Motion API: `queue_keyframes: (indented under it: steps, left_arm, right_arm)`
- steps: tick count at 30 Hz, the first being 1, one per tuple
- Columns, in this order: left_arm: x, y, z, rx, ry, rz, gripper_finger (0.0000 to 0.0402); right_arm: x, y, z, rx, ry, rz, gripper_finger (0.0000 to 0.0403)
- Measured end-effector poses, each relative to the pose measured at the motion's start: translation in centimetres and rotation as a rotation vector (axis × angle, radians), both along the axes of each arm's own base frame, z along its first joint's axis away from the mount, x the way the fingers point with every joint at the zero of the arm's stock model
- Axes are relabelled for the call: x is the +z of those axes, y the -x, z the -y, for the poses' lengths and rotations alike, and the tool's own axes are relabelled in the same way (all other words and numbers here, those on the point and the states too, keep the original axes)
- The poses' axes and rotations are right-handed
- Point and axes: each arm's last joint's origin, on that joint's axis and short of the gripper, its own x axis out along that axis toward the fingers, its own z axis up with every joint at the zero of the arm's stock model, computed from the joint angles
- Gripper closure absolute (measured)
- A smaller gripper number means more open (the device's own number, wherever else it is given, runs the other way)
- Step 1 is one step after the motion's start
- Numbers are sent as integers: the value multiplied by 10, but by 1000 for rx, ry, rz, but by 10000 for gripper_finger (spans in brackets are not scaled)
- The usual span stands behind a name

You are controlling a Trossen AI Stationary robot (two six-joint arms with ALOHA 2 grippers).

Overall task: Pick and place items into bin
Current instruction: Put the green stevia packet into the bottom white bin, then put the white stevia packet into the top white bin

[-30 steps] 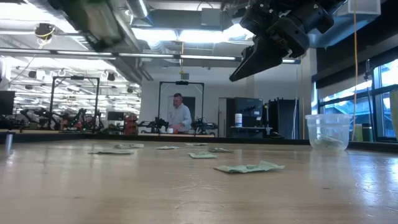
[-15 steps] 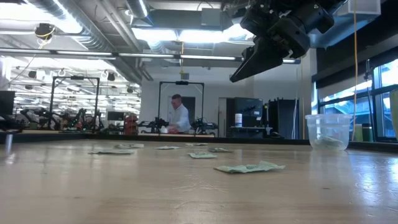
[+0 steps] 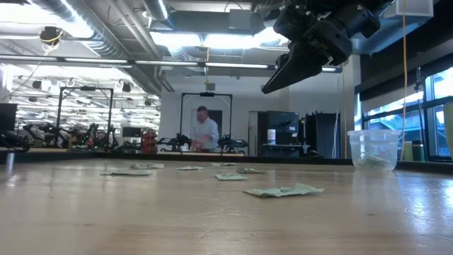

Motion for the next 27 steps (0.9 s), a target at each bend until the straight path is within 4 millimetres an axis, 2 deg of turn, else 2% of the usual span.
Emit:
queue_keyframes:
  steps: [6,12,21,27]
  left_arm:
    - [-17,3,7,27,-28,-117,398]
    - [-19,3,7,26,-41,-137,399]
    - [-14,6,-1,33,-68,-156,361]
    - [5,8,-10,41,-33,-63,333]
  right_arm:
    - [0,0,0,0,0,0,231]
    - [0,0,0,-1,-2,0,231]
    - [0,0,-1,4,1,1,231]
    - [0,0,-3,28,-6,-5,231]
